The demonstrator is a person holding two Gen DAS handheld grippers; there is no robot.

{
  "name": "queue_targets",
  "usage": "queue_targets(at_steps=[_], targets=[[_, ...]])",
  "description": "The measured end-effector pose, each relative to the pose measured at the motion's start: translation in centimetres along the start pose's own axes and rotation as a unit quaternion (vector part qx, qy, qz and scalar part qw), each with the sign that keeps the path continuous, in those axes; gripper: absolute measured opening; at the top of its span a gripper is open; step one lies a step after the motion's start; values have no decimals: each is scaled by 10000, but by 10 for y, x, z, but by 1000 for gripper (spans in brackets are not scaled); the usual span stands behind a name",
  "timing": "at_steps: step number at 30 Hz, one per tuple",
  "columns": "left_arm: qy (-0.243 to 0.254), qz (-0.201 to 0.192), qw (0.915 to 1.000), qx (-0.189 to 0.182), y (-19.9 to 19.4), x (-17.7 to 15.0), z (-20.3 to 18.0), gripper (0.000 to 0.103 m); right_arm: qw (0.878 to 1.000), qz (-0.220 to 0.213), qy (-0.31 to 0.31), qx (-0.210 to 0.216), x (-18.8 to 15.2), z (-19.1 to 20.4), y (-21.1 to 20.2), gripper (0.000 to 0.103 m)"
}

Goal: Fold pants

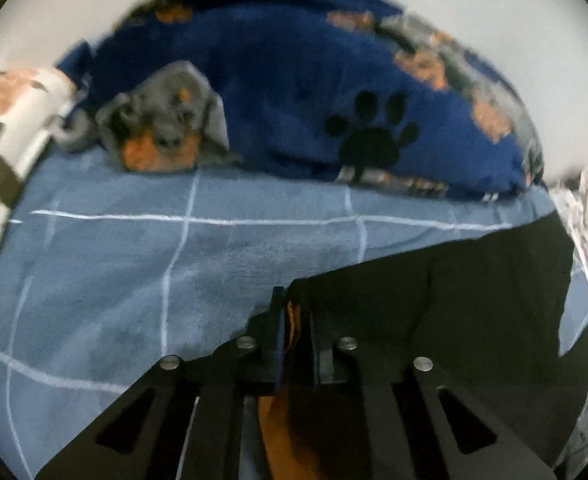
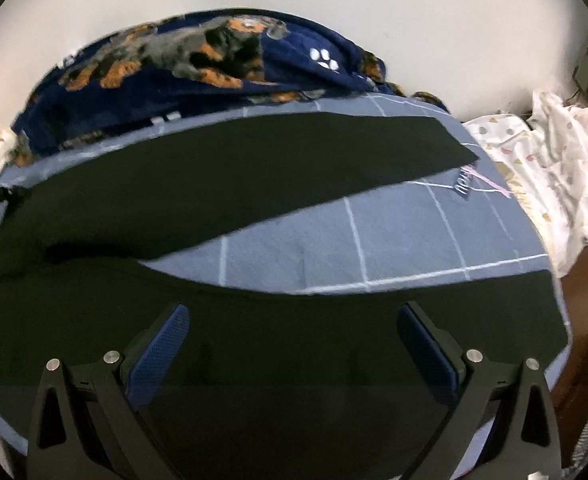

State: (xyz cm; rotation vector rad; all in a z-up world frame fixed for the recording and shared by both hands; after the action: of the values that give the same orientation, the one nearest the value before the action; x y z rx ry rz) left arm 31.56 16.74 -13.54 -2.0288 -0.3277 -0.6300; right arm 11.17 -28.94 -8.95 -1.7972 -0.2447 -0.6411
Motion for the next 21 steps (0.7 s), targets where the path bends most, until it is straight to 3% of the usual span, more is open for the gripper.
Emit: queue_targets(at_steps=[4, 7, 12, 15, 19, 21], targets=[[198, -611, 9973, -365, -45, -17, -40, 10, 9904, 171, 472, 1285, 33, 8, 4, 103], [504, -965, 9922, -609, -84, -41, -79, 10, 9718, 361, 817, 2181, 66, 16, 12, 103], [803, -1265, 9846, -902, -128, -88, -132, 10, 9397, 816, 1115, 3128, 116, 55, 41, 95], [820, -1233, 9842, -975, -140, -119, -152, 10, 9190, 1237, 1389, 3477, 135, 73, 66, 92], [684, -1076, 9857, -1106, -147, -152, -166, 10, 9018, 1806, 1749, 3515, 147, 90, 103, 90], [695, -990, 9867, -1085, -148, -164, -171, 10, 8922, 2066, 1917, 3529, 146, 97, 120, 78]])
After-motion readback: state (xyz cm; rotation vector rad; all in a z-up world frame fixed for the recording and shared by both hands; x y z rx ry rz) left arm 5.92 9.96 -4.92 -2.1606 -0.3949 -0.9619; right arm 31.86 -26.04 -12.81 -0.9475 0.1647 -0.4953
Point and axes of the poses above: each gripper's, at about its wrist camera, not at the fingertips, and y roughly the way its jaws point, z to its left, x to its top, the point moved 3 cm from there along y, roughly the way its jaws point, and after that the axes turned 14 degrees about -x, right-handed, at the moved point
